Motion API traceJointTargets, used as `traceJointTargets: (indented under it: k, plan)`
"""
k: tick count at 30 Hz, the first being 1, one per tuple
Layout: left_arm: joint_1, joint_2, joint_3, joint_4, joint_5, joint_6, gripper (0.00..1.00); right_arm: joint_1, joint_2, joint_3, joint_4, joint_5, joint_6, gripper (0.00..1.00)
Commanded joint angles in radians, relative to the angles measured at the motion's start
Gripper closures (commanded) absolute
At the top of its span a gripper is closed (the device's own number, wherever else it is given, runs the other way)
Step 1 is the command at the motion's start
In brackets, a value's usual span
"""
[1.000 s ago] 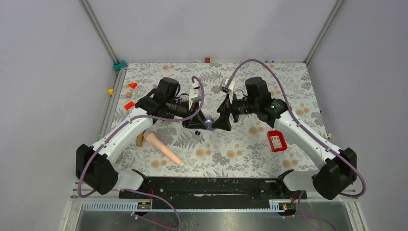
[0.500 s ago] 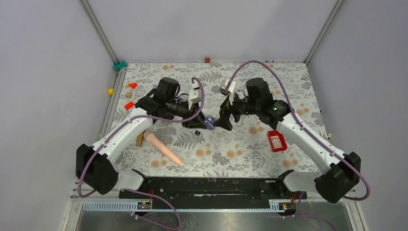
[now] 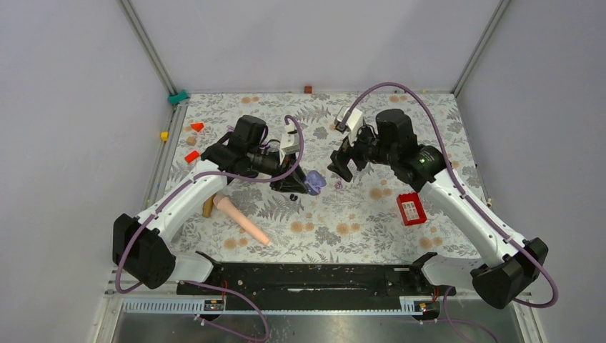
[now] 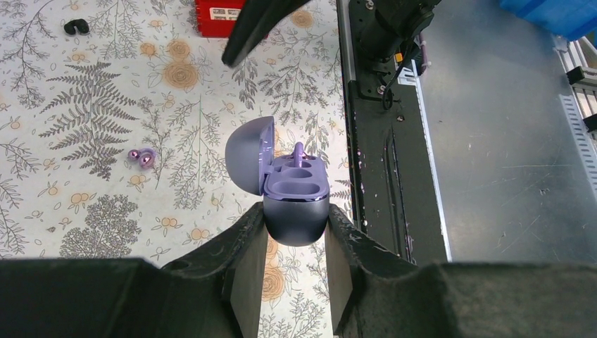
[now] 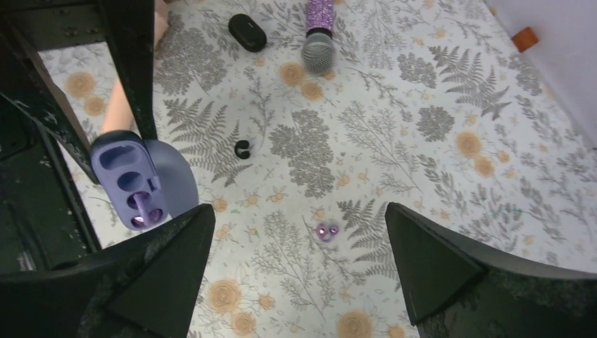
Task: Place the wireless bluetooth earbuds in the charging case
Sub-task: Open the charging case, then pick up the earbud from the center of the board.
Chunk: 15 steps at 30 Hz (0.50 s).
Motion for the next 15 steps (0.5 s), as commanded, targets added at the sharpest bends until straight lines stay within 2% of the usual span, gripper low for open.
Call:
traceJointTargets:
  k: [1, 5, 15]
  plan:
    - [0.000, -0.016, 0.022, -0.011, 0.041, 0.032, 1.00, -0.019, -0.034, 0.011, -0.045, 0.042, -0.165, 0.01]
    - [0.010, -0.029, 0.024, -0.014, 0.041, 0.036, 1.00, -0.049, -0.021, -0.136, 0.035, 0.028, -0.391, 0.01]
    - [0.026, -0.037, 0.020, -0.016, 0.031, 0.039, 1.00, -0.116, 0.093, -0.579, 0.675, 0.055, -0.782, 0.00]
